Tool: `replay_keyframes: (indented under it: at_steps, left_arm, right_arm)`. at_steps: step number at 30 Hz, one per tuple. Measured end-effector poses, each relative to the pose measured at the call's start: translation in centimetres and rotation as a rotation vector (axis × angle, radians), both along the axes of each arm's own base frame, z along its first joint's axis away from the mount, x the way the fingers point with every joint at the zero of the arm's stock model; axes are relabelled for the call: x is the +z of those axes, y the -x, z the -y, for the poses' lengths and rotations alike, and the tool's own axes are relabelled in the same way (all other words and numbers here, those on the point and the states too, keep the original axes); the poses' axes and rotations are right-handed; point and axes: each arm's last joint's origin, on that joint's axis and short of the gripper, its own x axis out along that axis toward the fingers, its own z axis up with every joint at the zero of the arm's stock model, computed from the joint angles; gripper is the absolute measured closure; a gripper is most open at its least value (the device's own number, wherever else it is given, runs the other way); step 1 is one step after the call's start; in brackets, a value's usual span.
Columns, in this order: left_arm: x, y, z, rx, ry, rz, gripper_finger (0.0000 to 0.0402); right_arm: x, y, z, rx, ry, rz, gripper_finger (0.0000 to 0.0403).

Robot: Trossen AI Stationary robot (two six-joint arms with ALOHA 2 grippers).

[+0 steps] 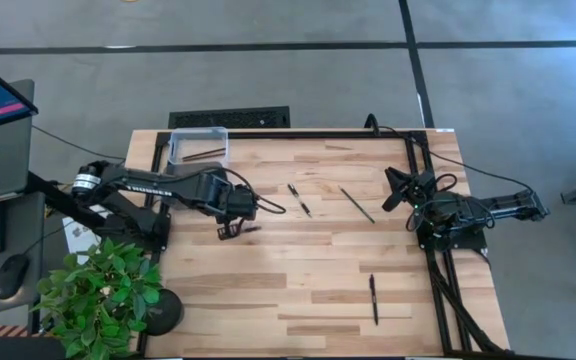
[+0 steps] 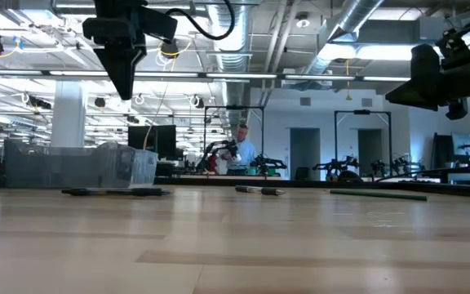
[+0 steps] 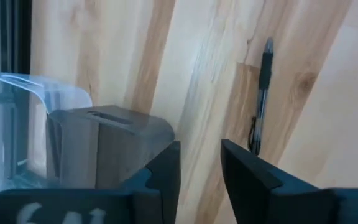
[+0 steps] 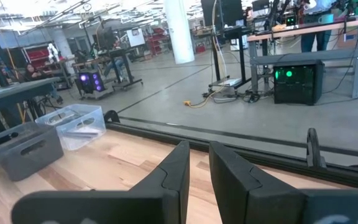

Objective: Sort pens & pencils
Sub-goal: Put the silver pen into the black bin

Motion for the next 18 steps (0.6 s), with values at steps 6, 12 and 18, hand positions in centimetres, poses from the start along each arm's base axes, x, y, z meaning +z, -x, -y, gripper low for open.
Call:
replay_keyframes:
  at_steps: [6,12,18]
  left_arm:
    - [-0.6,-0.8,0.7,0.044,0.017,0.107,0.0291]
    - [-2.0,-0.7,1.4,0.027,0.059,0.083,0.0291]
    - [-4.9,0.6,1.5,0.079,0.087,0.004,0.0291]
  right_arm:
    - [0.0,0.0,0.0,0.0,0.0,0.0,0.0321]
    - [0.0,0.0,0.0,0.0,0.0,-0.001,0.0321]
    - [0.0,0.0,0.0,0.0,0.0,-0.001,0.0321]
